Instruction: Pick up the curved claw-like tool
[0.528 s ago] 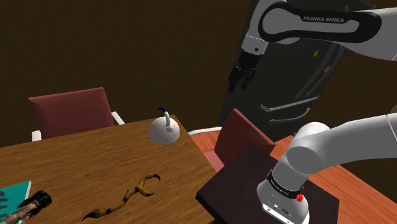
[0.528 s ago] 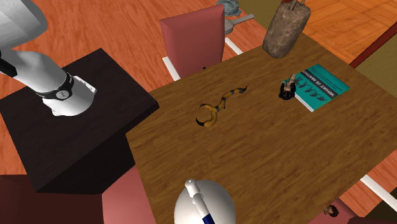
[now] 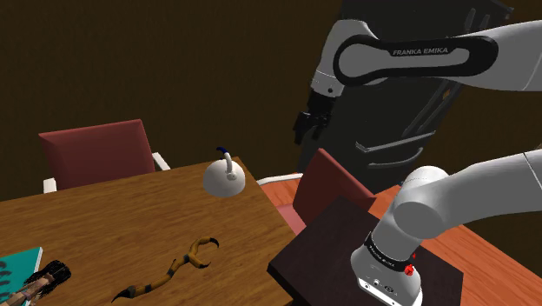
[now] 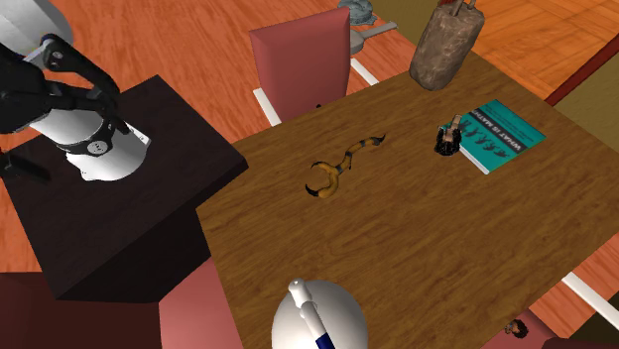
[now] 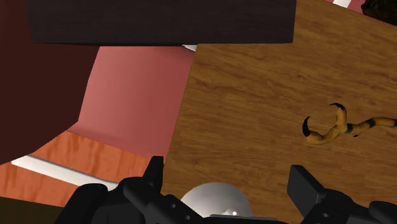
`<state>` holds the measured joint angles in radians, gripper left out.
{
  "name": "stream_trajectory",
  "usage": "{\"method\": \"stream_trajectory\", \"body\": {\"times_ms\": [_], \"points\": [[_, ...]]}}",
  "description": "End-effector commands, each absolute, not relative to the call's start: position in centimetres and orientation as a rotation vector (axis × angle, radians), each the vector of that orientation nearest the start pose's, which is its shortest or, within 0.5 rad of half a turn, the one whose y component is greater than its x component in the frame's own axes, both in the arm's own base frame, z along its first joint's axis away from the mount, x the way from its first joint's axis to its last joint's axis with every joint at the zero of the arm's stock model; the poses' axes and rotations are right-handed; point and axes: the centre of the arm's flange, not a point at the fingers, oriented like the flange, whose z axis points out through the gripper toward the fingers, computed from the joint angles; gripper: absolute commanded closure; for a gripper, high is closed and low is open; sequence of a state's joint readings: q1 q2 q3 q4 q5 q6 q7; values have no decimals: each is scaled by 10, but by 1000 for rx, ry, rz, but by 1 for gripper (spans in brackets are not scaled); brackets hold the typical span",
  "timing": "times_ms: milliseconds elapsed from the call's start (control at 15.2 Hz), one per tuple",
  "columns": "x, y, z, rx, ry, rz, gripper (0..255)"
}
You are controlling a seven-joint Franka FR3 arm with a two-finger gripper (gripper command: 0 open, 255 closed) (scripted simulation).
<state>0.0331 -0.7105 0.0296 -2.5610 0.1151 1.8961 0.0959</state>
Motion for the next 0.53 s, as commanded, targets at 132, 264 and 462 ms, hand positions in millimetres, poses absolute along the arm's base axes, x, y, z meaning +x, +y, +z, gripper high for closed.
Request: {"method": "stream_trajectory", "body": {"times_ms": [132,264,462], "points": [[345,65,461,-3036,90,-76,0],[348,83,443,-3032,77,-83,0],[353,110,415,-3025,59,-93,0]]}}
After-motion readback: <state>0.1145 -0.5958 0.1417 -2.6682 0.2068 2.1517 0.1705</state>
